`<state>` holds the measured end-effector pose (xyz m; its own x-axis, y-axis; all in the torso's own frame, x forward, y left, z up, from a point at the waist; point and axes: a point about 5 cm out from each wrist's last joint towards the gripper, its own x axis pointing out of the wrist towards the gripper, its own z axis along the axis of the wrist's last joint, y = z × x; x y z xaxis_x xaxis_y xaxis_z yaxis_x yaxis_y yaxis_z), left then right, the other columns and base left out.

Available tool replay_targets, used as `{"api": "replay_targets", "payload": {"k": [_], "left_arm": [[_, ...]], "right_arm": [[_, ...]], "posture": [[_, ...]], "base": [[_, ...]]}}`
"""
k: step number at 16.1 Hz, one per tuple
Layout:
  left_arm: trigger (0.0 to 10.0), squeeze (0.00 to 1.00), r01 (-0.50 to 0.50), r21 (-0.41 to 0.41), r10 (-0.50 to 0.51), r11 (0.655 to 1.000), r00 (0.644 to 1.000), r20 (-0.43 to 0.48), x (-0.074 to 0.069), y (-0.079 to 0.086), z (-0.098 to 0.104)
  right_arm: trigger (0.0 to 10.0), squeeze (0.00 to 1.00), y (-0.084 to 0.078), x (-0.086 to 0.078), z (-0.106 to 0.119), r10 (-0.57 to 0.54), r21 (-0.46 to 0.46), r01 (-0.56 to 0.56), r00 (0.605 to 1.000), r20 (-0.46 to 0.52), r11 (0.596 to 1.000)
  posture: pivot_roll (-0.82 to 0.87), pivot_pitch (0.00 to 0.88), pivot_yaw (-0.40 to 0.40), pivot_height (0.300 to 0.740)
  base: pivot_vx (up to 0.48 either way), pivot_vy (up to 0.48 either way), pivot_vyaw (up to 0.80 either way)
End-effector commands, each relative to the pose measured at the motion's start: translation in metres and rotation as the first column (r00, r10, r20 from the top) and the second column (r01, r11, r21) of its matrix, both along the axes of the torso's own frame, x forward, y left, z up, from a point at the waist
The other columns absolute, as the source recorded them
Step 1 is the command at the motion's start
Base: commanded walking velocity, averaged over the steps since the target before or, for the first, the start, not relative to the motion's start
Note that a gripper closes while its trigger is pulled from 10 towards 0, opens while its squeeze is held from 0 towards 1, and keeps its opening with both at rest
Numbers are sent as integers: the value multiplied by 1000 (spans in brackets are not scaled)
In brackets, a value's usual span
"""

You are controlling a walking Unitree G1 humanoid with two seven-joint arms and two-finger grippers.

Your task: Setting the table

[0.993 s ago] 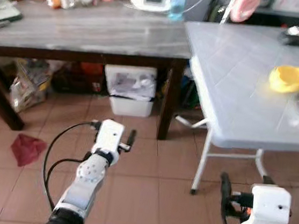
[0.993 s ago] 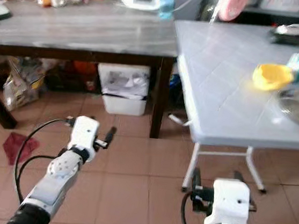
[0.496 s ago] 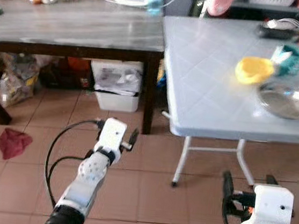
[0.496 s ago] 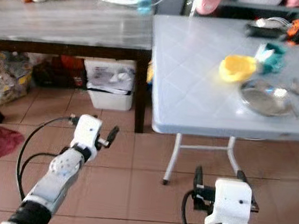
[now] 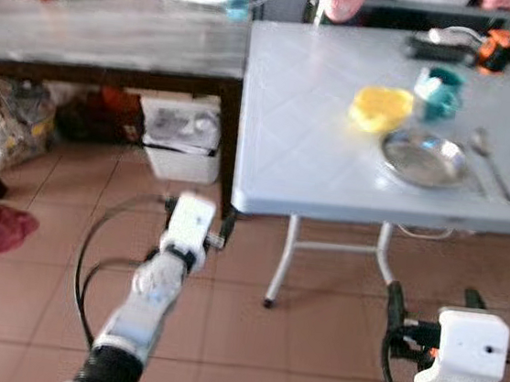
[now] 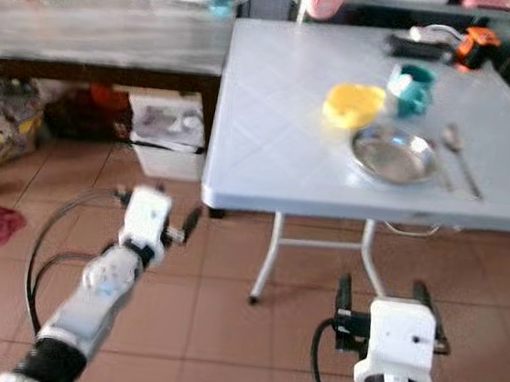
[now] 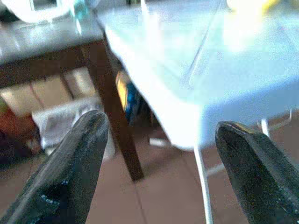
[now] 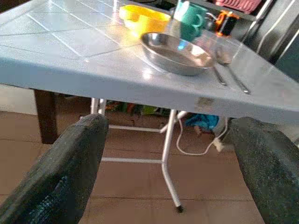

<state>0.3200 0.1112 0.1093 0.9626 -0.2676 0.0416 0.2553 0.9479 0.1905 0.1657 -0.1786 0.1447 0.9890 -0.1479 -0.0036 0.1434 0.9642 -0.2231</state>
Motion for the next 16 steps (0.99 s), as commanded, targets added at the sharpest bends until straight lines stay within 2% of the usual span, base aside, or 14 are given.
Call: {"api": "replay_targets", "payload": {"k": [1, 8, 16], "left_arm": [[10000, 0, -19, 12, 19, 1000, 1000, -5, -2, 9, -2], [10000, 0, -3, 9, 2, 1000, 1000, 22, 0, 8, 6], [10000, 0, 10, 12, -10, 1000, 1000, 12, 0, 5, 6]], "right_arm": [[10000, 0, 2, -1, 6, 3, -7, -3, 1000, 27, 1000], [10000, 0, 0, -2, 11, -17, -29, 19, 998, 54, 999], [10000, 0, -4, -5, 10, -50, -33, 52, 997, 55, 998]], "posture": [[-205, 152, 28, 740], [-197, 145, 40, 740], [-202, 152, 52, 740]], "base": [[0, -375, 0], [0, -366, 0], [0, -348, 0]]}}
